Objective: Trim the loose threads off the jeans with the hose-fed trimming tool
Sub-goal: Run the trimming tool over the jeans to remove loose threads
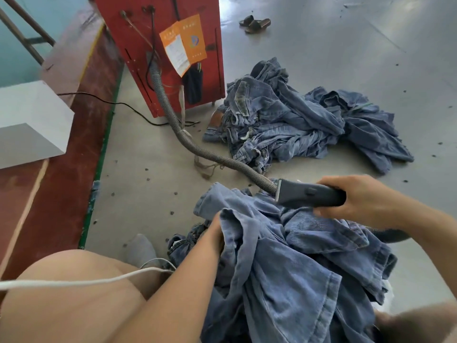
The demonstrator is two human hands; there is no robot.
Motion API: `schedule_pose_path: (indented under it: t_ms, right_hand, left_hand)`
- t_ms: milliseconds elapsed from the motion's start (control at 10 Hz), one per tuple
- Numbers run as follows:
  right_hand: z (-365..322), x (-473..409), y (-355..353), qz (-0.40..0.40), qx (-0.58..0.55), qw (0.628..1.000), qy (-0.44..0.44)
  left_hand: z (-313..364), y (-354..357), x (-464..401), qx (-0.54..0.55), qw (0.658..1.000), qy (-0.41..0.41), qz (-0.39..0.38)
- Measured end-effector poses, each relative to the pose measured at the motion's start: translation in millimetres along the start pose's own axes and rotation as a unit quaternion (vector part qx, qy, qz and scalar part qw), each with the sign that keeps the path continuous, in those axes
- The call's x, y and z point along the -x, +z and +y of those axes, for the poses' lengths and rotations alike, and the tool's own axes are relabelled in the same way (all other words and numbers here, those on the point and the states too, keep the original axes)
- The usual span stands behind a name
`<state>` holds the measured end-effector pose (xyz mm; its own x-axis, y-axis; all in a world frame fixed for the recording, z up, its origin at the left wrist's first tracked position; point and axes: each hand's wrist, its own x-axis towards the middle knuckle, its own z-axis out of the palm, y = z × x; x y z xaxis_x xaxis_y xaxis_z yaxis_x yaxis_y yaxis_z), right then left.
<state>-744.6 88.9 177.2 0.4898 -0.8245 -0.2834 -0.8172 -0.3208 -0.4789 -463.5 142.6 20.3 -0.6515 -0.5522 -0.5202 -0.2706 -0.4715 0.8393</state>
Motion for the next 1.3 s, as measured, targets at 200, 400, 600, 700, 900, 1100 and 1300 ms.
schedule_pose_path:
  t_ms: [200,400,600,700,900,1100,1300]
  right_hand:
    - [2.9,1.5,-12.7,0.04,-0.048,0.998,0.018]
    - [-4.7,5.1,-12.8,0.057,-0.043,0.997,0.004]
    - [2.5,18.4,-21.1,0.101,-0.076,0.992,0.019]
    - [3.5,22.9,-23.2,0.105,-0.075,0.991,0.025]
    - [1.6,30.7,-22.6,0.093,-0.084,0.992,0.013]
    - [8.0,41.4,-33.9,0.026,-0.087,0.996,-0.016]
    - [11.3,43.2,-36.3,-0.08,-0.066,0.994,0.016]
  left_hand:
    - [8.2,-5.1,10.7,0.258,0.908,0.028,0.328]
    - [39.4,6.6,28.4,0.446,0.868,0.075,0.204]
    - [10.8,54.2,31.6,0.287,0.928,0.098,0.216]
    - [11.1,63.3,35.5,0.259,0.925,0.174,0.216]
    - [35.5,62.6,39.0,0.209,0.901,0.248,0.288]
    - [42.3,76.0,40.3,0.18,0.906,0.226,0.309]
    - [38.7,79.9,38.4,0.295,0.903,0.203,0.238]
